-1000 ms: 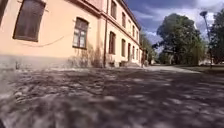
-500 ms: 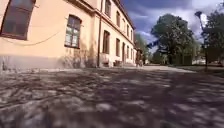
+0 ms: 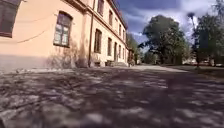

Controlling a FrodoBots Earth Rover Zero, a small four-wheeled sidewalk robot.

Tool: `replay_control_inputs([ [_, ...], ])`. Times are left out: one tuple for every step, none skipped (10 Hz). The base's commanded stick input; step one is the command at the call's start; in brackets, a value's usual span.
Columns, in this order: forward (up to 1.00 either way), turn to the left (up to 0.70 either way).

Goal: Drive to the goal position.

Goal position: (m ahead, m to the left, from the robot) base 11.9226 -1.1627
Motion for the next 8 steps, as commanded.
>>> replay_control_inputs([
  [0.70,-0.29],
  [0.70,-0.29],
  [0.70,-0.29],
  [0.70,-0.29],
  [0.70,-0.29],
  [0.70,-0.29],
  [0.70,-0.27],
  [0.70,-0.11],
])
